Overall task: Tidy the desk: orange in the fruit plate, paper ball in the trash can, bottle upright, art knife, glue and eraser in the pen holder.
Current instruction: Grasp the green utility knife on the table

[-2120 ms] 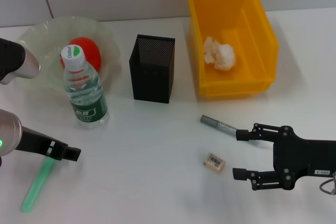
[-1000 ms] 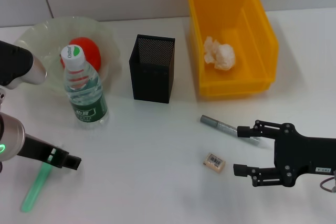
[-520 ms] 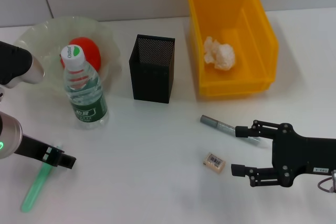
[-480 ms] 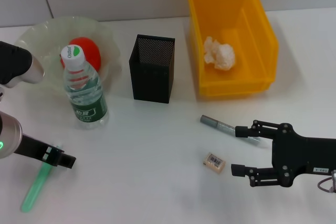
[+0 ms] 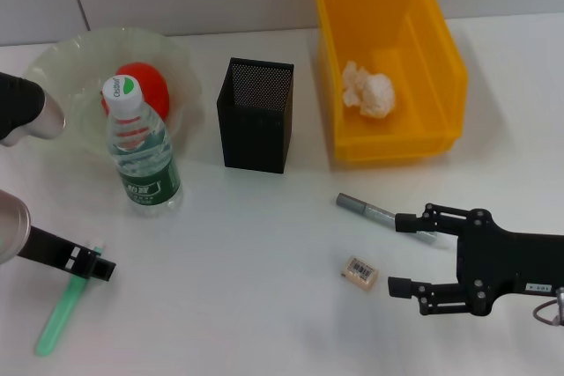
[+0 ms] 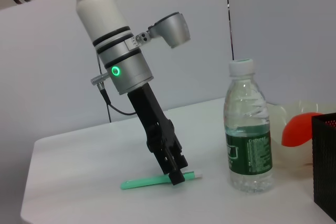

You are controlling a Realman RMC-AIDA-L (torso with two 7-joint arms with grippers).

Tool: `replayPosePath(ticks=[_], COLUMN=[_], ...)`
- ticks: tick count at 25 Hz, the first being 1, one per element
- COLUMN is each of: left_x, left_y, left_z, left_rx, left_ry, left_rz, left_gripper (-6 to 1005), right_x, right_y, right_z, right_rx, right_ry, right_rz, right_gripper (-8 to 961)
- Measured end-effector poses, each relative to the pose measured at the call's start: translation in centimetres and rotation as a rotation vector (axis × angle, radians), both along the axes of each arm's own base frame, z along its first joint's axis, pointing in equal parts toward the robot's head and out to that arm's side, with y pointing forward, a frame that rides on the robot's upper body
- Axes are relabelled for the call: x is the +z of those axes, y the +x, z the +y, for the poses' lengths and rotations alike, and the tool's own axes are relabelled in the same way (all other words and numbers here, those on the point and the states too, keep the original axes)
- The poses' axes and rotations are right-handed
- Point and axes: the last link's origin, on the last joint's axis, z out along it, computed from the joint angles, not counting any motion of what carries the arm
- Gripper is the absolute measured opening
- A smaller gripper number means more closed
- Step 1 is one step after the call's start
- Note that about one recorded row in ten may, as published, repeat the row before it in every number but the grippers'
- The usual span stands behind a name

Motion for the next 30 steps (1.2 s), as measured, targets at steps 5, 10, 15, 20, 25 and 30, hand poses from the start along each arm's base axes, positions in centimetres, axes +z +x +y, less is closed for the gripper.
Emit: replayPosePath(ticks=[5, 10, 15, 20, 25, 30], left_x=[-0.19, -0.28, -0.46, -0.55, -0.55, -0.58], left_y=[-0.17, 0.04, 0.02, -0.11, -0.05, -0.10], left_z=[0.10, 0.22, 0.36, 0.49, 0.56, 0.57], left_rx=[0.009, 0.006, 0.012, 0.016, 0.014, 0.016], left_ry=[-0.009, -0.013, -0.023, -0.024, -0.024, -0.024], left_rz=[0.004, 0.002, 0.006, 0.008, 0.008, 0.010], left_gripper=[653, 637, 580, 461, 373, 345], right_x=[0.00, 0.02, 0.03, 0.05, 0.08, 0.13], right_y=[0.02, 0.05, 0.09, 0.12, 0.11, 0.10], right_z=[-0.04, -0.08, -0.10, -0.10, -0.18, -0.17], right_rx=[-0.001, -0.003, -0.005, -0.006, -0.005, -0.004], right_ry=[0.001, 0.002, 0.003, 0.005, 0.004, 0.004], right_rz=[0.001, 0.002, 0.002, 0.001, 0.004, 0.005], right_gripper=[776, 775, 775, 774, 774, 773])
